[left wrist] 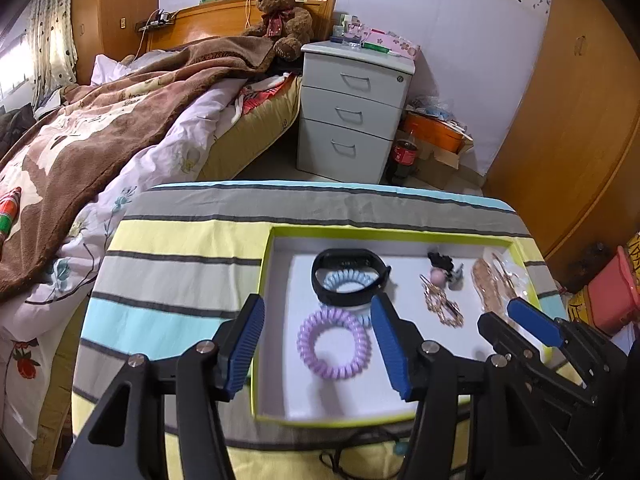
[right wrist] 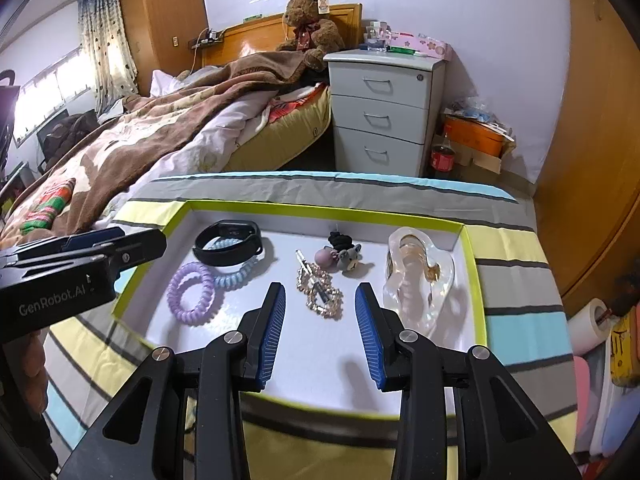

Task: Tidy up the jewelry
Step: 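Withdraw both grippers from the box toward the remaining jewelry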

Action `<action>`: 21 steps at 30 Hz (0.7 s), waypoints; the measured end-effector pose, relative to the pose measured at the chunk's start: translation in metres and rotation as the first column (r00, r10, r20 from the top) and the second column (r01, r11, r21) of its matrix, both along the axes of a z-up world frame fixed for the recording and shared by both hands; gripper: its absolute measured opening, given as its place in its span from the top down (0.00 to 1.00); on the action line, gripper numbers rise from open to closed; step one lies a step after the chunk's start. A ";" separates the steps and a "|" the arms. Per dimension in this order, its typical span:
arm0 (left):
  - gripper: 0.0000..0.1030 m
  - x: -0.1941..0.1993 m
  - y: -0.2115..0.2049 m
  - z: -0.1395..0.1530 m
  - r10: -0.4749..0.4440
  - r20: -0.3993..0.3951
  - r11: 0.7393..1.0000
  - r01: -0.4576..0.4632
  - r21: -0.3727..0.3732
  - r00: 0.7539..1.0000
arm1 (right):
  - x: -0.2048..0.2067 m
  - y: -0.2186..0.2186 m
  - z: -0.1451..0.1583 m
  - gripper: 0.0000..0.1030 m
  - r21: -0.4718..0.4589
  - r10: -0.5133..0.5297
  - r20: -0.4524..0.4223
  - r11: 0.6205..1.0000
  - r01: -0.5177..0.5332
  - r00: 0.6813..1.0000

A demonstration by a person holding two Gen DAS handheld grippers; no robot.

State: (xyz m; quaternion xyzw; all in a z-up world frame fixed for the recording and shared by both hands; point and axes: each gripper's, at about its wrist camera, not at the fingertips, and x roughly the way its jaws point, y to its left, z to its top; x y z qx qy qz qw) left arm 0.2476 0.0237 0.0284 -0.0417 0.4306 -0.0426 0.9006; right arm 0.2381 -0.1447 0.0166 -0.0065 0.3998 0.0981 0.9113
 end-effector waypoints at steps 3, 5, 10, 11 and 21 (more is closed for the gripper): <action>0.42 -0.012 0.001 0.004 -0.001 0.007 1.000 0.001 -0.006 1.000 | -0.010 0.000 0.005 0.64 0.002 -0.001 0.010 1.000 0.001 1.000; 0.42 -0.019 0.002 0.006 0.000 0.012 1.000 0.000 -0.007 1.000 | -0.016 0.000 0.007 0.64 0.005 -0.001 0.016 1.000 0.000 1.000; 0.40 -0.040 0.006 0.011 0.004 0.027 1.000 -0.003 -0.016 1.000 | -0.034 0.000 0.013 0.64 0.015 0.005 0.028 1.000 -0.005 1.000; 0.40 -0.045 0.008 0.012 0.004 0.031 1.000 -0.003 -0.020 0.999 | -0.037 -0.001 0.013 0.64 0.017 0.009 0.030 1.000 -0.009 1.000; 0.33 -0.093 0.029 0.018 0.030 0.076 0.997 -0.025 -0.070 0.997 | -0.084 -0.012 0.003 0.60 0.094 0.044 0.001 0.995 -0.044 0.999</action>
